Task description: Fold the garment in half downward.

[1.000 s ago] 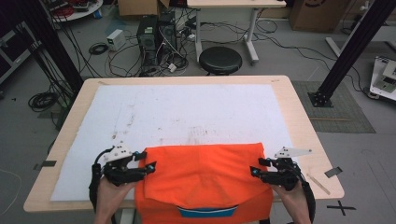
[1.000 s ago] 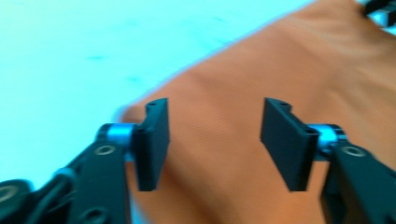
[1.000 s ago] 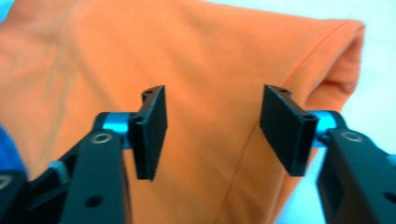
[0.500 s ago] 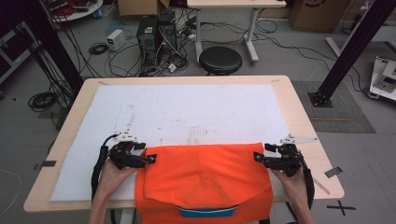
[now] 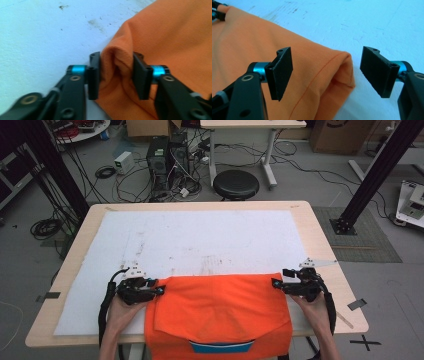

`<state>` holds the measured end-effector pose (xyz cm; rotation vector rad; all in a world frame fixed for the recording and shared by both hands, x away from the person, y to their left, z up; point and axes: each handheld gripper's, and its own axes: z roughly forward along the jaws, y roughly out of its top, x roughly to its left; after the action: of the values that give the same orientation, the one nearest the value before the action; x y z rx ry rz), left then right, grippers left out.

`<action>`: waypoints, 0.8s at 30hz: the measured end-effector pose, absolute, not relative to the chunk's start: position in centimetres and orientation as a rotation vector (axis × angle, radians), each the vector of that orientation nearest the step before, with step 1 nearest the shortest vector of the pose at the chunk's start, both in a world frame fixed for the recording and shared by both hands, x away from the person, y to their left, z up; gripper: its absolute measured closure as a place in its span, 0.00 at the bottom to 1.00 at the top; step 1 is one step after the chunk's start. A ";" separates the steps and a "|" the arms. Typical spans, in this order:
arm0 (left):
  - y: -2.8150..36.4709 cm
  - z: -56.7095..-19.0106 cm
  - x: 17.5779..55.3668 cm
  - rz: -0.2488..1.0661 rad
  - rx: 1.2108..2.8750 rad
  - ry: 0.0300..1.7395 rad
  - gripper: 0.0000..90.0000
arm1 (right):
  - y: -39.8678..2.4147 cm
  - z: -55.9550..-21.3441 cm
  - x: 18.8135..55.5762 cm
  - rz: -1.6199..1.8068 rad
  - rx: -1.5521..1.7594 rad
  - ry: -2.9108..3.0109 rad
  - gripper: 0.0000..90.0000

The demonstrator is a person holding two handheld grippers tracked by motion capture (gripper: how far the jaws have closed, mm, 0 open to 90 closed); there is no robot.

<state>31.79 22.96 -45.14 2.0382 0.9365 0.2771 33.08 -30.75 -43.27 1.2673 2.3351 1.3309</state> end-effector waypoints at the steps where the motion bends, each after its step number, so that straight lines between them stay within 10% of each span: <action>1: 23.0 -45.1 31.8 0.270 2.038 0.936 0.72 | -30.6 -43.3 33.3 1.316 1.263 2.342 0.30; 13: 23.2 -45.3 32.0 0.239 2.018 0.945 0.76 | -29.8 -44.5 35.2 1.156 1.211 2.471 0.34; 24: 22.7 -45.1 31.8 0.270 2.031 0.952 0.83 | -28.9 -44.9 34.0 1.140 1.105 2.484 0.85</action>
<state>31.85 22.70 -45.13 2.0312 0.9524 0.2702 34.03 -28.91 -44.89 1.1048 2.4836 1.1399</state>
